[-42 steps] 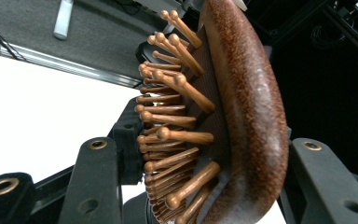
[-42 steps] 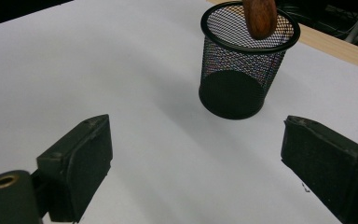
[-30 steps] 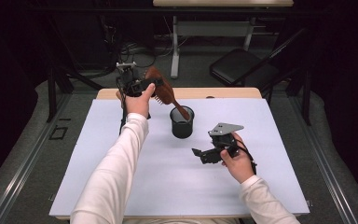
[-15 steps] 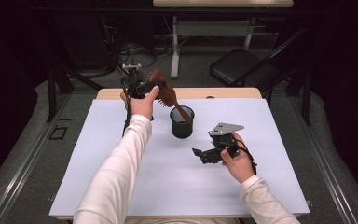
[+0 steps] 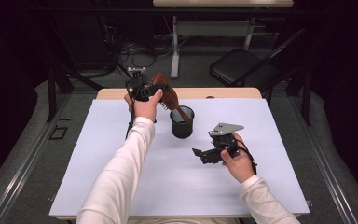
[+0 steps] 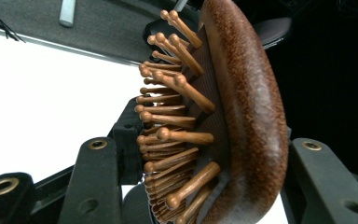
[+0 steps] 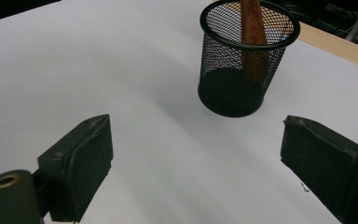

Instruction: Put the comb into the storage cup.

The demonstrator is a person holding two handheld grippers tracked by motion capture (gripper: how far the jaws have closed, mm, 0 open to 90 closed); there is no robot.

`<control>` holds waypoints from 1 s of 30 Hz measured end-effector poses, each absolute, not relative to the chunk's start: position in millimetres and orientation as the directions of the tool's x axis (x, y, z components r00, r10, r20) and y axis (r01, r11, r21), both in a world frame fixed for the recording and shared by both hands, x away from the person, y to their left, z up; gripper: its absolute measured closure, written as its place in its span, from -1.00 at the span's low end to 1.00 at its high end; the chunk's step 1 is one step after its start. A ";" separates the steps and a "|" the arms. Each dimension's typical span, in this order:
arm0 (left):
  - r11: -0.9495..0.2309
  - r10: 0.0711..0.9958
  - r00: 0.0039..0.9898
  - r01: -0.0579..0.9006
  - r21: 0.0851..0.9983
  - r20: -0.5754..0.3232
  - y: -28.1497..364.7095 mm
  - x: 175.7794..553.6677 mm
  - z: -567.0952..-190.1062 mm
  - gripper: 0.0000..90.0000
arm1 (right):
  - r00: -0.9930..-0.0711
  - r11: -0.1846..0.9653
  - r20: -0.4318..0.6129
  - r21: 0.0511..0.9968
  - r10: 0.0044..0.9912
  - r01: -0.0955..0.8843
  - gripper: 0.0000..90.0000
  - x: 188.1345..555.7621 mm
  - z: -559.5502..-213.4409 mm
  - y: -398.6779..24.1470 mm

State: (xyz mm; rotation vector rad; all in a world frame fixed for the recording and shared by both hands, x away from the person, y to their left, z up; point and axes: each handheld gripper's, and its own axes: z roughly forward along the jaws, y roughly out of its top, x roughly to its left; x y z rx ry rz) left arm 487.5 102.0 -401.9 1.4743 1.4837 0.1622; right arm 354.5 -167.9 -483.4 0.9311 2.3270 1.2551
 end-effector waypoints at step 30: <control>0.247 0.817 0.221 0.700 0.670 -0.532 98.8 489.9 -422.3 0.09 | -0.731 0.398 0.015 0.831 0.682 0.389 -0.79 354.5 -484.2 -166.8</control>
